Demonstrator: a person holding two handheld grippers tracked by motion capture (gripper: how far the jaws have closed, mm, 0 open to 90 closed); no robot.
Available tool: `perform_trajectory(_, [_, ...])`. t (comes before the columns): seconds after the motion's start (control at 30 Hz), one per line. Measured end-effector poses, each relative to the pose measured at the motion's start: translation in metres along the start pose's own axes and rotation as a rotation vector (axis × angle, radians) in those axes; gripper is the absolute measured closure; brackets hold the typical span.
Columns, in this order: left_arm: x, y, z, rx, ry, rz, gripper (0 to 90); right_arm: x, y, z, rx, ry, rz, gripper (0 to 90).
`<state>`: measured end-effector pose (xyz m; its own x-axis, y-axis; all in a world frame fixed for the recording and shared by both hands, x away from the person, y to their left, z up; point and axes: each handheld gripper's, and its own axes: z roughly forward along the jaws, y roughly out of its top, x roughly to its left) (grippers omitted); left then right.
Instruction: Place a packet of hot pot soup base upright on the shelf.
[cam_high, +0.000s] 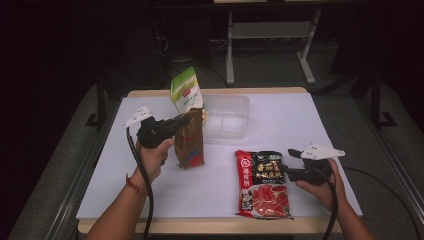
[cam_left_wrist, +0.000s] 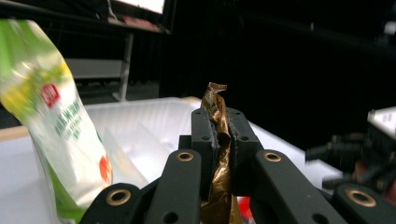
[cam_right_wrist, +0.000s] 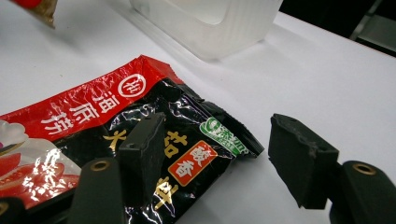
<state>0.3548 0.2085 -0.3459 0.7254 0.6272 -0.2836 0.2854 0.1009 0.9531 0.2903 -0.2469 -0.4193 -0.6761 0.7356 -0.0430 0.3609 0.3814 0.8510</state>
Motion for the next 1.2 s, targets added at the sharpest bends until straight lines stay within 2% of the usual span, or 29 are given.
perform_trajectory(0.07, [0.0,0.004,0.001,-0.014,0.024,-0.007,83.8,0.0,0.0,0.0,0.003,0.002,0.005,35.3])
perform_trajectory(0.13, [-0.003,0.009,0.004,-0.026,0.065,0.007,83.8,-0.001,-0.001,0.001,0.007,0.003,0.005,35.0])
perform_trajectory(0.23, [-0.005,0.011,0.01,-0.036,0.082,0.002,83.8,-0.001,-0.002,0.002,0.008,0.003,0.005,35.0])
perform_trajectory(0.3, [-0.007,0.015,0.017,-0.025,0.098,0.025,83.8,-0.001,-0.002,0.002,0.009,0.001,0.007,34.9])
perform_trajectory(0.4, [-0.007,0.021,0.029,-0.026,0.107,0.017,83.8,-0.001,-0.002,0.001,0.009,0.0,0.008,34.8])
perform_trajectory(0.43, [-0.008,0.024,0.033,-0.026,0.119,0.03,83.8,-0.001,-0.002,0.001,0.009,-0.001,0.007,34.8])
perform_trajectory(0.6, [-0.007,0.034,0.049,-0.033,0.147,0.023,83.8,-0.002,-0.003,0.0,0.008,-0.003,0.012,34.8])
perform_trajectory(0.67, [-0.007,0.037,0.056,-0.033,0.171,0.036,83.8,-0.003,-0.003,0.0,0.009,-0.006,0.011,34.7])
perform_trajectory(0.7, [-0.007,0.038,0.06,-0.029,0.185,0.047,83.9,-0.003,-0.004,0.0,0.01,-0.006,0.012,34.6])
perform_trajectory(0.77, [-0.004,0.04,0.068,-0.037,0.191,0.031,83.8,-0.003,-0.004,0.0,0.009,-0.006,0.015,34.6])
perform_trajectory(0.93, [0.0,0.047,0.087,-0.036,0.225,0.057,83.8,-0.001,-0.003,0.0,0.011,-0.004,0.004,34.6])
perform_trajectory(0.97, [0.002,0.048,0.093,-0.036,0.243,0.071,83.8,-0.001,-0.003,0.0,0.012,-0.004,0.005,34.6])
perform_trajectory(1.2, [0.009,0.047,0.11,-0.031,0.263,0.059,83.8,-0.002,-0.004,-0.001,0.01,-0.007,0.007,34.5])
